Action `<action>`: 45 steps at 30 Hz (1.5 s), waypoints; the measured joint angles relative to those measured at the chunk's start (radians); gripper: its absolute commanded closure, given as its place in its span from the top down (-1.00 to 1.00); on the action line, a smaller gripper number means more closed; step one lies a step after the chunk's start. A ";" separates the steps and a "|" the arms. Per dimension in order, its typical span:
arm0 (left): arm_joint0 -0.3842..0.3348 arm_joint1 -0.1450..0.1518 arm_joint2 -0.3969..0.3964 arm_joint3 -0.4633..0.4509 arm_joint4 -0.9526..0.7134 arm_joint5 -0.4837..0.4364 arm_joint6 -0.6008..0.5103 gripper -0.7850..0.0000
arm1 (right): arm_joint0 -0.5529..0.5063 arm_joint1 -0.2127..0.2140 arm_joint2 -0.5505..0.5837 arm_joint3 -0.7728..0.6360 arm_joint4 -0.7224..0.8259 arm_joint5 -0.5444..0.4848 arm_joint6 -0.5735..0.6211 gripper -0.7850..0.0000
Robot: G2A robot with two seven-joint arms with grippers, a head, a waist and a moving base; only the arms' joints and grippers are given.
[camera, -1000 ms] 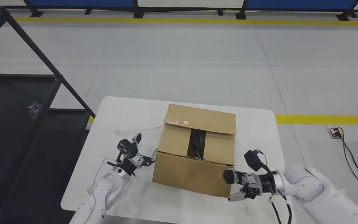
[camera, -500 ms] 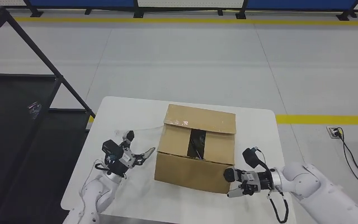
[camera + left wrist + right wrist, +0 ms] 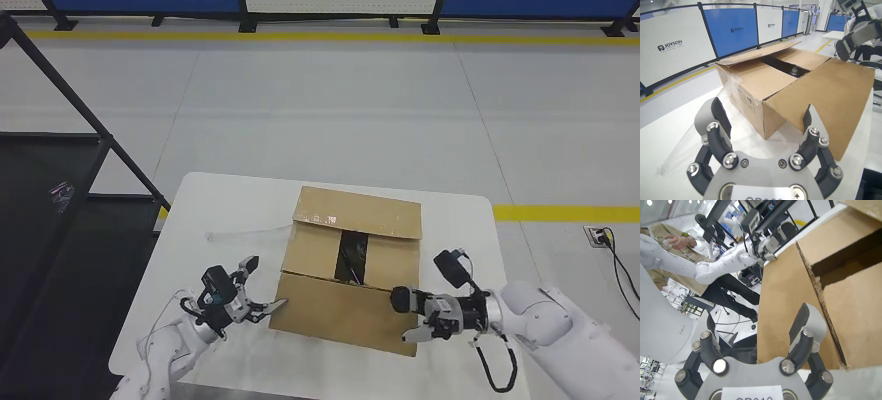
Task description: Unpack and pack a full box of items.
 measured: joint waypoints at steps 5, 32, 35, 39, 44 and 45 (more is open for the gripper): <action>-0.019 -0.001 0.016 0.021 0.001 0.006 0.001 1.00 | -0.011 -0.009 0.007 0.040 0.264 0.001 0.000 1.00; -0.026 0.000 0.024 0.029 -0.001 0.000 -0.002 1.00 | 0.120 -0.102 -0.049 0.223 0.555 0.584 0.021 1.00; -0.026 0.000 0.024 0.029 -0.001 0.000 -0.002 1.00 | 0.137 -0.119 -0.054 0.263 0.566 0.609 0.043 1.00; -0.026 0.000 0.024 0.029 -0.001 0.000 -0.002 1.00 | 0.155 -0.139 -0.055 0.304 0.569 0.631 0.046 1.00; -0.026 0.000 0.024 0.029 -0.001 0.000 -0.002 1.00 | 0.176 -0.161 -0.052 0.339 0.535 0.643 0.000 1.00; -0.026 0.000 0.024 0.029 -0.001 0.000 -0.002 1.00 | 0.179 -0.165 -0.051 0.342 0.526 0.640 -0.015 1.00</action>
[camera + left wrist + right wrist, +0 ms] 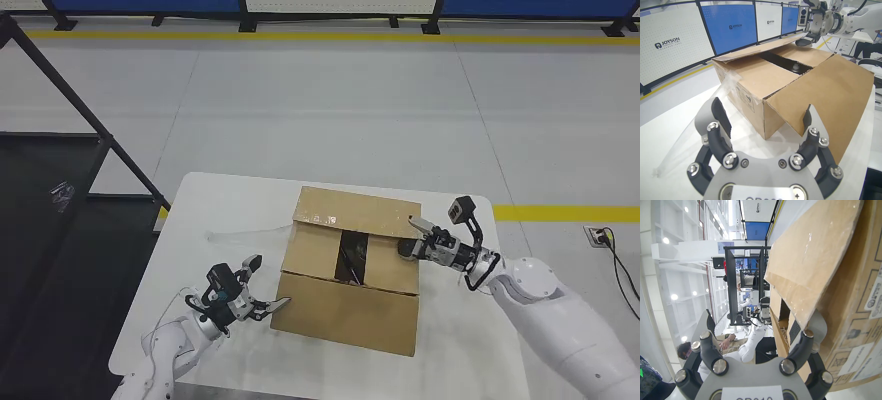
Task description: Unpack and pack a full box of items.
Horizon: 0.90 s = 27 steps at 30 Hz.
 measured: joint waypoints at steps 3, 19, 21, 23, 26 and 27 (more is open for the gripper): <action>0.000 0.000 0.000 0.000 0.000 0.000 0.000 1.00 | 0.006 -0.012 0.009 -0.003 -0.018 -0.032 -0.046 1.00; 0.000 0.000 0.000 0.000 0.000 0.000 0.000 1.00 | 0.174 -0.117 -0.013 0.108 -0.173 0.008 -0.347 1.00; 0.000 0.000 0.000 0.000 0.000 0.000 0.000 1.00 | 0.210 -0.142 -0.033 0.153 -0.196 0.016 -0.385 1.00; 0.000 0.000 0.000 0.000 0.000 0.000 0.000 1.00 | 0.244 -0.169 -0.057 0.198 -0.224 0.022 -0.427 1.00; 0.000 0.000 0.000 0.000 0.000 0.000 0.000 1.00 | 0.289 -0.210 -0.091 0.272 -0.260 0.029 -0.485 1.00; 0.000 0.000 0.000 0.000 0.000 0.000 0.000 1.00 | 0.300 -0.222 -0.101 0.295 -0.271 0.030 -0.503 1.00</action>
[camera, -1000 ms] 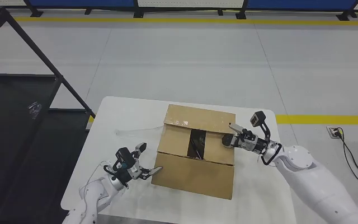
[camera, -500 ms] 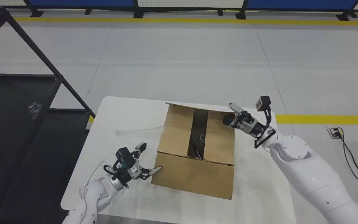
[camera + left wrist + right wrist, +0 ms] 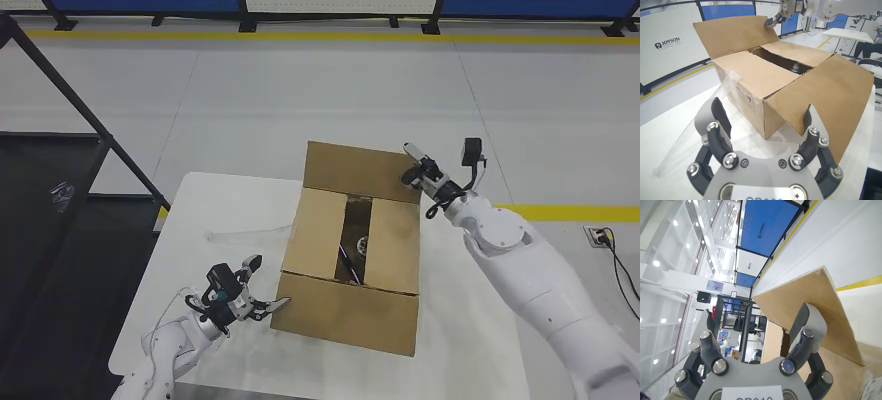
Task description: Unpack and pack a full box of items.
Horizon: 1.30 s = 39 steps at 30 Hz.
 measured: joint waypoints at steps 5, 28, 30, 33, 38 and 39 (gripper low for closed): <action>0.000 0.000 0.000 0.000 0.000 0.000 0.000 1.00 | 0.041 -0.070 -0.048 0.127 -0.044 -0.018 -0.072 1.00; 0.000 0.000 0.000 0.000 0.000 0.000 0.000 1.00 | 0.118 -0.235 -0.061 0.465 -0.094 -0.040 0.052 1.00; 0.000 0.000 0.000 0.000 0.000 0.000 0.000 1.00 | 0.125 -0.239 -0.057 0.479 -0.102 -0.040 0.082 1.00; 0.000 0.000 0.000 0.000 0.000 0.000 0.000 1.00 | 0.132 -0.244 -0.047 0.493 -0.102 -0.048 0.126 1.00; 0.000 0.000 0.000 0.000 0.000 0.000 0.000 1.00 | 0.134 -0.249 -0.026 0.513 -0.099 -0.071 0.148 1.00; 0.000 0.000 0.000 0.000 0.000 0.000 0.000 1.00 | 0.134 -0.250 -0.022 0.515 -0.099 -0.082 0.141 1.00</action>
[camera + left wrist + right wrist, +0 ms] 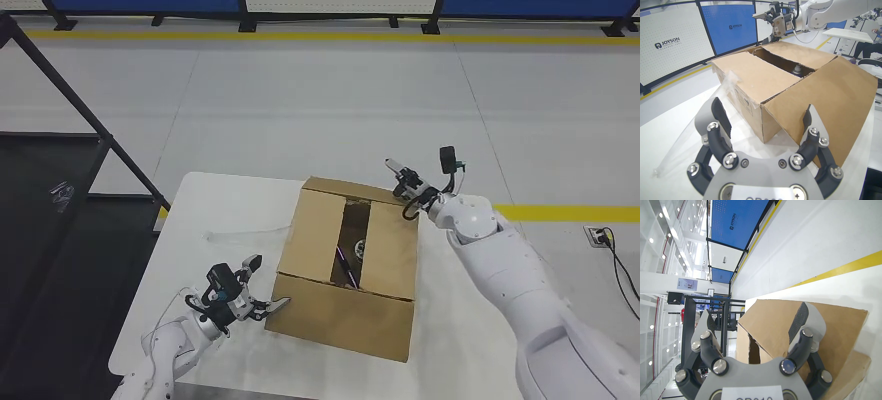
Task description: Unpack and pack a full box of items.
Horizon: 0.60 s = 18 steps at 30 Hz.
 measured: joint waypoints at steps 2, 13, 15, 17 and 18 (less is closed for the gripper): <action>0.000 0.000 0.000 0.000 0.000 0.000 0.000 1.00 | -0.002 0.000 0.012 0.001 0.003 -0.040 -0.008 1.00; 0.034 0.003 -0.084 -0.017 -0.153 0.104 -0.030 1.00 | -0.027 0.022 0.080 -0.045 0.042 -0.214 0.131 1.00; 0.034 0.002 -0.093 -0.008 -0.166 0.150 -0.058 1.00 | -0.035 0.028 0.094 -0.067 0.058 -0.222 0.206 1.00; 0.031 -0.002 -0.088 0.005 -0.183 0.193 -0.086 1.00 | -0.040 0.034 0.101 -0.091 0.060 -0.218 0.290 1.00; 0.028 -0.004 -0.083 0.013 -0.195 0.203 -0.098 1.00 | -0.043 0.037 0.103 -0.101 0.056 -0.217 0.322 1.00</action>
